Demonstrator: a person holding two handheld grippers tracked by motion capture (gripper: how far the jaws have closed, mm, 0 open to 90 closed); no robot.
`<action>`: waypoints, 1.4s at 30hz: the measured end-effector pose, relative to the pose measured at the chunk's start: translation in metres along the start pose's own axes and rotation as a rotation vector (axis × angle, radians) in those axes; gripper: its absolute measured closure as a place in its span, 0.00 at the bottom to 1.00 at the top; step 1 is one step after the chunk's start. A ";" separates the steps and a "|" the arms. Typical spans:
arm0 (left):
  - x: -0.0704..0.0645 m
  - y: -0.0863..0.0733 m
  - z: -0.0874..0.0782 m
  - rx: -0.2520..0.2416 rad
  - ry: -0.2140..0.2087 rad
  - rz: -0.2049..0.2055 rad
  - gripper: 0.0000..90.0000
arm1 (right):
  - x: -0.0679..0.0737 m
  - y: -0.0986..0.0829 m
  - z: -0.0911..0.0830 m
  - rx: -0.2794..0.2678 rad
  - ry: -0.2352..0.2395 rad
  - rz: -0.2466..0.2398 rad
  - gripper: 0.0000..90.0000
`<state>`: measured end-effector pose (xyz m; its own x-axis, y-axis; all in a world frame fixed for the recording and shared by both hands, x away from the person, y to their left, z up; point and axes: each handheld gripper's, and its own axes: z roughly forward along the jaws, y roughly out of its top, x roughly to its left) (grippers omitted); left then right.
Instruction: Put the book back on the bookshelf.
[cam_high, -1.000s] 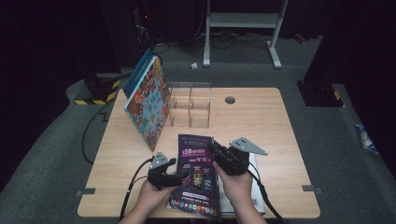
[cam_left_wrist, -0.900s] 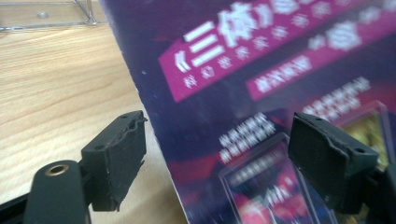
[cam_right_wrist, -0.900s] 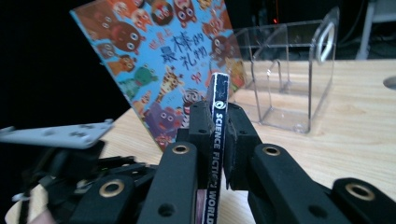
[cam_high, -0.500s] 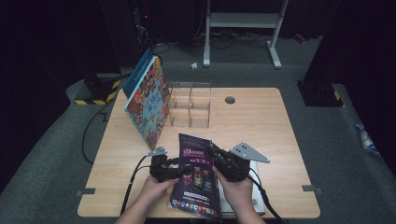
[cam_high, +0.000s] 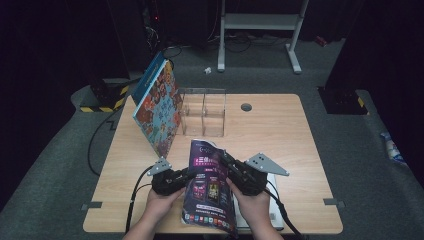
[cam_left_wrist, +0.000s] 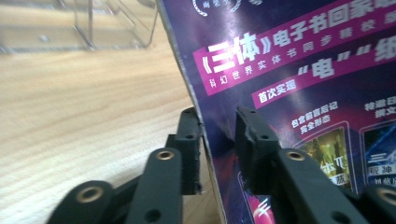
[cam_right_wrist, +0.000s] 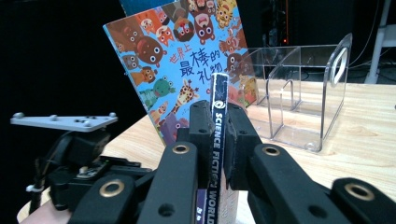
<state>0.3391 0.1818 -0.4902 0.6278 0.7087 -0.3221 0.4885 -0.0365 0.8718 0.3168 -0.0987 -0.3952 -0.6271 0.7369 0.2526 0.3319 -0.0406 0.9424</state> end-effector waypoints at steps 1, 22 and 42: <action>-0.001 0.001 -0.002 -0.011 0.004 0.005 0.85 | 0.001 0.001 0.000 -0.002 -0.001 0.002 0.92; -0.005 0.024 -0.045 -0.198 0.179 0.146 0.94 | -0.001 0.021 0.020 -0.071 0.001 -0.045 0.93; 0.016 0.040 -0.056 -0.262 0.282 0.169 0.94 | -0.003 0.043 0.075 -0.098 0.002 -0.084 0.93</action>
<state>0.3343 0.2311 -0.4396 0.4772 0.8747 -0.0848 0.1996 -0.0139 0.9798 0.3860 -0.0520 -0.3723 -0.6508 0.7394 0.1725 0.2077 -0.0452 0.9772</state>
